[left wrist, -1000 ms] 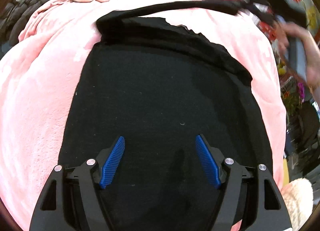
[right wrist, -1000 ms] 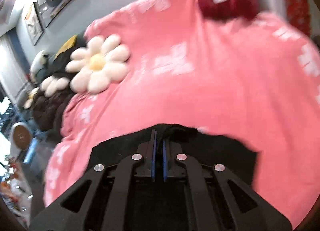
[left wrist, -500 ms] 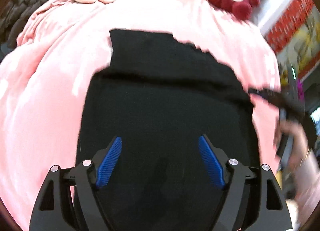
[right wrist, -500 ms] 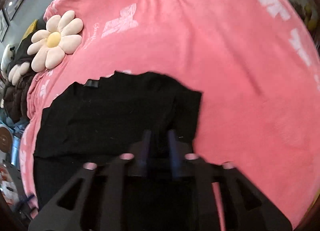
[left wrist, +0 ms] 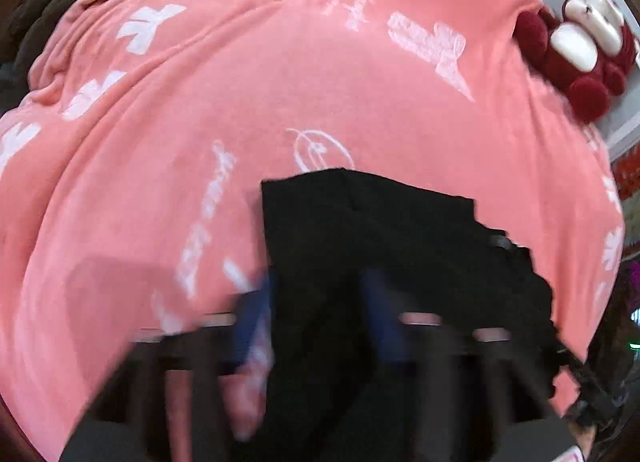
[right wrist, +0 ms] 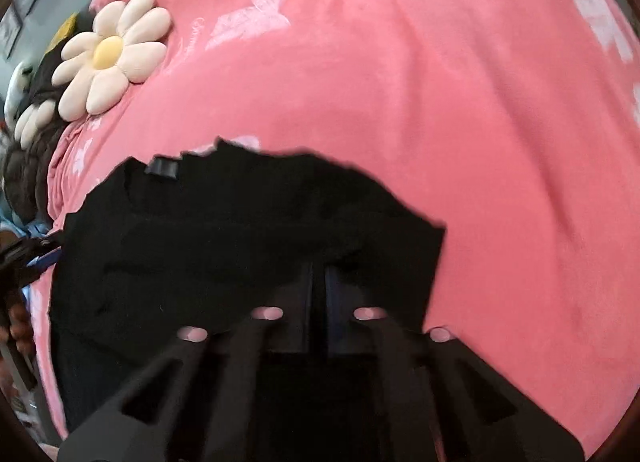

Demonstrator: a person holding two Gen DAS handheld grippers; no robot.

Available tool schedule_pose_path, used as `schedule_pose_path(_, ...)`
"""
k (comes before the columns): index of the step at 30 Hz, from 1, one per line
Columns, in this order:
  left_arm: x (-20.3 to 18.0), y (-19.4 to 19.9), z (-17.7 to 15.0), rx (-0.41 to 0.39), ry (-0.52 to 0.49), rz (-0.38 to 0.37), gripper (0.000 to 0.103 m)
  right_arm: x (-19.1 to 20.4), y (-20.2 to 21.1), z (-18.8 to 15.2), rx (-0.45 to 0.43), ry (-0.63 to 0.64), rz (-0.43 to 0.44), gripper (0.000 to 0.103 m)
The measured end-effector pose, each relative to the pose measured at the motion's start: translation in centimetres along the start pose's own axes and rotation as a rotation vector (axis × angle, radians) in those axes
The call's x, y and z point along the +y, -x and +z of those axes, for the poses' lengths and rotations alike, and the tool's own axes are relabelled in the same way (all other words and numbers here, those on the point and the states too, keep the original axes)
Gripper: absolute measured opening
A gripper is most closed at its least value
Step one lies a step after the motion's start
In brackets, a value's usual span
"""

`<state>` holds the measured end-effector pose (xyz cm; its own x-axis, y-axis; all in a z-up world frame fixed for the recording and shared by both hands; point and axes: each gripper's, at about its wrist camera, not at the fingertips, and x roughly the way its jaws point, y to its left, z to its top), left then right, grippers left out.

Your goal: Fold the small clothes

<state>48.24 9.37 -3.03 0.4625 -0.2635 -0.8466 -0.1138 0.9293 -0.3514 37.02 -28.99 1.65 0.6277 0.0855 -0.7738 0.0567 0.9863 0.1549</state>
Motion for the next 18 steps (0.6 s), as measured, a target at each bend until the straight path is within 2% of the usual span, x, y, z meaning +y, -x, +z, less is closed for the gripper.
schedule_pose_path(2,-0.6,-0.3,0.5,-0.038,-0.052,0.046,0.019,-0.9,0.8,0.3,-0.057,-0.034,-0.006,0.004)
schedule_pose_path(3,-0.8,-0.6,0.8,-0.052,-0.076,0.081,0.019,-1.3,0.2,0.3,-0.041,-0.037,-0.025,0.004)
schedule_pose_path(4,-0.6,-1.2,1.1,-0.042,-0.086,0.117,0.023,-2.0,-1.0,0.0,0.008,-0.041,-0.055,0.011)
schedule_pose_path(5,-0.2,-1.5,1.3,-0.035,-0.081,0.132,0.027,-2.7,-1.9,-0.5,0.057,-0.056,-0.079,0.011)
schedule_pose_path(7,0.4,-0.9,1.4,-0.040,-0.061,0.115,0.028,-4.2,-0.7,-1.9,0.055,-0.129,-0.050,0.011)
schedule_pose_path(9,0.6,0.3,0.9,-0.039,-0.054,0.098,0.038,-4.8,2.2,-3.8,0.021,-0.162,-0.029,0.017)
schedule_pose_path(10,1.0,1.8,-0.2,-0.034,-0.047,0.058,0.054,-5.0,4.1,-5.3,0.007,-0.177,-0.023,0.037)
schedule_pose_path(11,1.4,2.7,-1.3,-0.040,-0.044,0.036,0.063,-5.0,6.1,-7.1,-0.011,-0.183,-0.013,0.057)
schedule_pose_path(12,1.9,4.4,-3.4,-0.049,-0.048,0.017,0.064,-4.9,7.6,-8.5,-0.018,-0.178,-0.017,0.061)
schedule_pose_path(14,2.4,6.3,-6.9,-0.032,-0.072,0.006,0.066,-4.5,10.6,-12.6,0.016,-0.171,-0.045,0.061)
schedule_pose_path(18,4.1,9.7,-16.0,0.052,-0.085,0.007,0.066,-3.7,14.4,-20.4,0.117,-0.211,-0.077,0.062)
